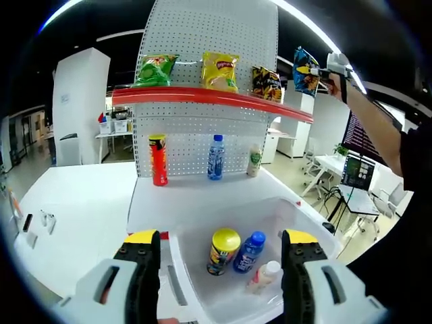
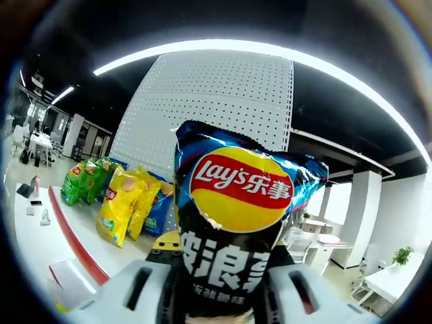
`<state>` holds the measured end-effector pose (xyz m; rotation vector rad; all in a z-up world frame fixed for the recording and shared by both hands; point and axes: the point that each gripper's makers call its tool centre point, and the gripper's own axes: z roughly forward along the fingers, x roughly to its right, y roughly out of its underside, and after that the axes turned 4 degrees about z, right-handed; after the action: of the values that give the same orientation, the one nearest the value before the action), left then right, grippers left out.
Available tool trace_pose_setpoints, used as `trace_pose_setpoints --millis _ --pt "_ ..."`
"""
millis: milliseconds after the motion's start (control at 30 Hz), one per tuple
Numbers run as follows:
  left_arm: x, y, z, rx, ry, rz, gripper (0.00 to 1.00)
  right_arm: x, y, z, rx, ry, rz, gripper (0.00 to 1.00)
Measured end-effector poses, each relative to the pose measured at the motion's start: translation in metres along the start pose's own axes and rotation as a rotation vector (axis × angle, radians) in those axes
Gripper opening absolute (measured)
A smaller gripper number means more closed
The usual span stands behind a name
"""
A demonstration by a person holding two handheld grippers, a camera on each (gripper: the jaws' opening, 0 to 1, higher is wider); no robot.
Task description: Place the items from the shopping basket onto the snack and drink counter
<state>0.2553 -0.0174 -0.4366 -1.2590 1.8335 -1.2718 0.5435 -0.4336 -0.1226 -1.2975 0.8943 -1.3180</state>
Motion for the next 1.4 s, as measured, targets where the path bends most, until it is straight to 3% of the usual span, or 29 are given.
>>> trace_pose_setpoints --millis 367,1400 --pt "0.001 -0.002 -0.003 0.002 -0.006 0.005 0.72 -0.001 0.002 0.025 -0.039 -0.013 -0.009 0.30" --pt "-0.001 0.008 -0.020 0.002 -0.044 -0.016 0.72 0.016 0.050 0.084 -0.152 0.030 0.033 0.30"
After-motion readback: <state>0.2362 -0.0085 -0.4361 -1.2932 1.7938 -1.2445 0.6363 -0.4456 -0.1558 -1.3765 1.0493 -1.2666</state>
